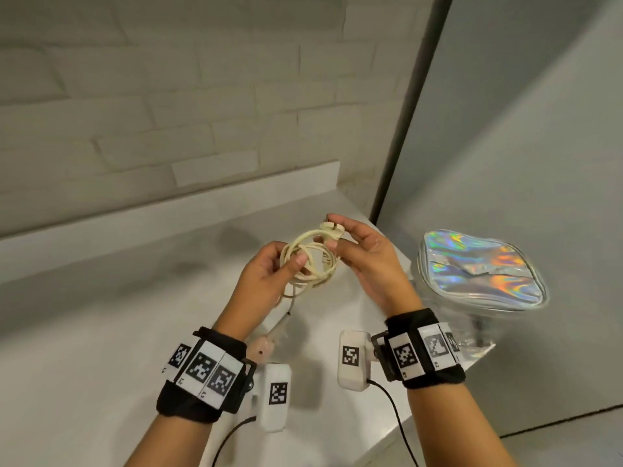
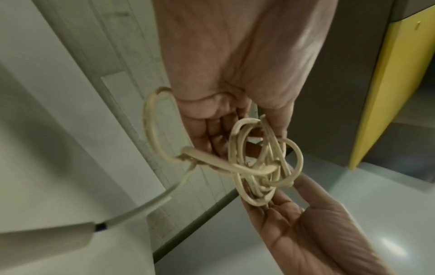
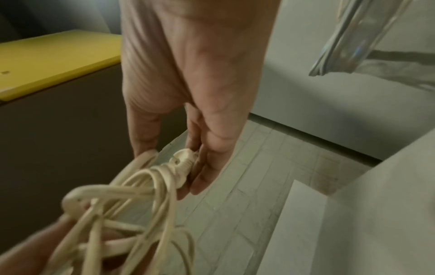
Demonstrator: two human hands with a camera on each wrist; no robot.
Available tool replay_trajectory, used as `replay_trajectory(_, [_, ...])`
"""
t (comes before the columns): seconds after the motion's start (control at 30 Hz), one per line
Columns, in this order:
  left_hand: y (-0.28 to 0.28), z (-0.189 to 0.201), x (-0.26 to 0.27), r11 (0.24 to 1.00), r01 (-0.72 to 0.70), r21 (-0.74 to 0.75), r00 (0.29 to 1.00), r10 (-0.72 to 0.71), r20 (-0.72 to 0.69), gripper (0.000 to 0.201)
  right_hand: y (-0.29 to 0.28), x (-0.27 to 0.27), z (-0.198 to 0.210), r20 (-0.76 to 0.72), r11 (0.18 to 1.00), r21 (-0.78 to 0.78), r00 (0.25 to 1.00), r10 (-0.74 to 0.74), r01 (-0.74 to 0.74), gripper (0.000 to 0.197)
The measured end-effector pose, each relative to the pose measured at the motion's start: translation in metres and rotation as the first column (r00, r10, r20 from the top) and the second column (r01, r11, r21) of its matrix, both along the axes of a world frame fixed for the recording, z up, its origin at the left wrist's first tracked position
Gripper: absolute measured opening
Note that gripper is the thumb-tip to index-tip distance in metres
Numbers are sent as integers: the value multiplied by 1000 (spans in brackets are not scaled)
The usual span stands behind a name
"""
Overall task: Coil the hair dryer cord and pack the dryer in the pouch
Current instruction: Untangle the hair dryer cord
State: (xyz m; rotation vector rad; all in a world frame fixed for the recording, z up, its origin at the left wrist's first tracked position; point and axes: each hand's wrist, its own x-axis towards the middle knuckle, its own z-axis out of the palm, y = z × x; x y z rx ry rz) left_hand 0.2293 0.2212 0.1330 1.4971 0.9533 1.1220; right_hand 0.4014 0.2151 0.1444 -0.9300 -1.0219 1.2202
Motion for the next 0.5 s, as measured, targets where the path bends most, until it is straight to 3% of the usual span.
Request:
replay_trajectory(0.13, [3, 9, 8, 990, -116, -85, 993, 118, 17, 34, 14, 12, 4, -43, 989, -26, 989, 144, -145, 35])
replay_trajectory(0.23, [11, 16, 15, 984, -176, -7, 980, 174, -101, 20, 23, 18, 2, 43, 980, -41, 980, 195, -193, 29])
replay_trajectory(0.37, [15, 22, 22, 995, -88, 45, 951, 97, -295, 13, 27, 25, 5, 179, 980, 32, 966, 189, -198, 32])
replay_trajectory(0.5, [6, 26, 38, 944, -240, 227, 897, 305, -319, 22, 31, 28, 6, 280, 980, 69, 947, 160, -186, 31])
